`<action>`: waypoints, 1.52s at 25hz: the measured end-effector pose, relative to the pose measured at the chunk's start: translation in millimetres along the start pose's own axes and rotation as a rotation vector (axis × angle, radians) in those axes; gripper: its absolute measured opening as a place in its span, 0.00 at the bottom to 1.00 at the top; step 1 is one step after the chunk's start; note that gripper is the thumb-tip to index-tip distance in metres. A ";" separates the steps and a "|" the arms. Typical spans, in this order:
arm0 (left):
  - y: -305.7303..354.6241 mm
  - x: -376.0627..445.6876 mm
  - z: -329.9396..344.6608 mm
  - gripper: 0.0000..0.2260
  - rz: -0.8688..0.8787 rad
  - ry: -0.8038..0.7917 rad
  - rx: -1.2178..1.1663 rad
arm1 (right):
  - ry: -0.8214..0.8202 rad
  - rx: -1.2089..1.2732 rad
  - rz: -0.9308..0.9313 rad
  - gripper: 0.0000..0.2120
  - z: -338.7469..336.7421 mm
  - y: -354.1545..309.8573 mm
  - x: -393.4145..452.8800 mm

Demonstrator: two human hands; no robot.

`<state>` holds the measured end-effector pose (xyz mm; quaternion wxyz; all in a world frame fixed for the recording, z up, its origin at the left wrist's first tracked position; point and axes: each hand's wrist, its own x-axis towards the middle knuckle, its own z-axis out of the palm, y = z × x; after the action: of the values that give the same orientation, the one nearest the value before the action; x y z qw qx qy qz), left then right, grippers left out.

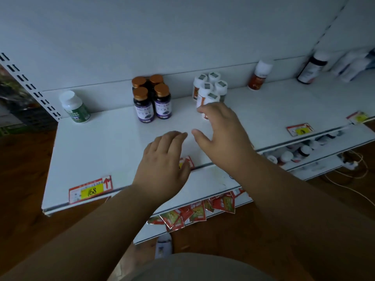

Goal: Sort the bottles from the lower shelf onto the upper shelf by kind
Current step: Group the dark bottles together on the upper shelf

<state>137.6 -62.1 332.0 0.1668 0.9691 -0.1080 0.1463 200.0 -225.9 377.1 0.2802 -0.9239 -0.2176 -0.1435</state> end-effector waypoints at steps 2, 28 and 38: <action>34.9 -9.0 13.3 0.25 0.019 -0.020 -0.006 | -0.002 0.043 0.037 0.18 -26.2 12.5 -26.7; -44.9 -10.9 450.7 0.31 -0.335 -0.231 0.059 | -0.156 0.164 0.325 0.29 348.1 350.9 -69.3; -69.8 -8.0 446.6 0.27 -0.366 -0.075 -0.125 | -0.053 0.499 0.396 0.27 393.1 355.0 -69.5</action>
<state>258.7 -155.0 -93.6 0.2462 0.9651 0.0551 0.0701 367.6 -285.8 -126.6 0.5148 -0.8545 -0.0693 -0.0041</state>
